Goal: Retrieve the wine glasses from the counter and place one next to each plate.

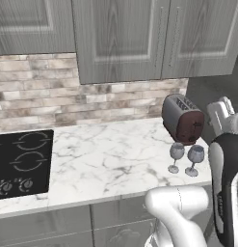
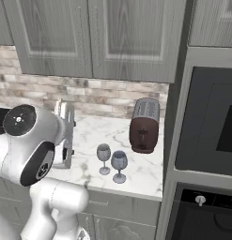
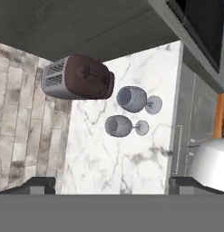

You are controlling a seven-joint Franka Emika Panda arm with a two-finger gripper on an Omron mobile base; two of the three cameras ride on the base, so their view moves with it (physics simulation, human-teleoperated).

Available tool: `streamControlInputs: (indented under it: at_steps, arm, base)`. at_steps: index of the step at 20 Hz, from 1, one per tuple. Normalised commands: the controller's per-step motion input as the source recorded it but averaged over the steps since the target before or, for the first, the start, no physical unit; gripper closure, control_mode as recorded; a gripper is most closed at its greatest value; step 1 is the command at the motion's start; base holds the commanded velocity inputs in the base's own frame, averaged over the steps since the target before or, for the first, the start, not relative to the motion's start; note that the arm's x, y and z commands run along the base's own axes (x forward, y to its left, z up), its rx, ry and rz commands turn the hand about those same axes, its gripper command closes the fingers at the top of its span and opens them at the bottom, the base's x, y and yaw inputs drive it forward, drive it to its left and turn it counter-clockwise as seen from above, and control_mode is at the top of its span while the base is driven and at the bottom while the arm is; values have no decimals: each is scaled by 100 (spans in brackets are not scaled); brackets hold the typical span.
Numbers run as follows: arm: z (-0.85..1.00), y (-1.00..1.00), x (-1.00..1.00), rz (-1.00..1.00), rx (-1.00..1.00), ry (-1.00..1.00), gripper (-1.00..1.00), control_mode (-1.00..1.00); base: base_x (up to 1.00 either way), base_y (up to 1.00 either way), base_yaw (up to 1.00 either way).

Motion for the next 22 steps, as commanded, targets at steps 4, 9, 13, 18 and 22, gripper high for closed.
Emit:
streamControlInputs:
  at_steps: [4,9,13,18,22]
  arm:
    - [-6,-79,-31,0,54,-28,-100,-100]
    - [-30,-71,-7,1,48,-26,-100,-100]
    - [-61,-15,0,-6,15,-25,-100,-100]
    - [-35,0,6,-5,12,-9,-100,-100]
    - [-31,-1,19,14,17,0,-100,-100]
  base:
    - [0,0,0]
    - [0,0,0]
    - [0,0,0]
    - [0,0,0]
    - [0,0,0]
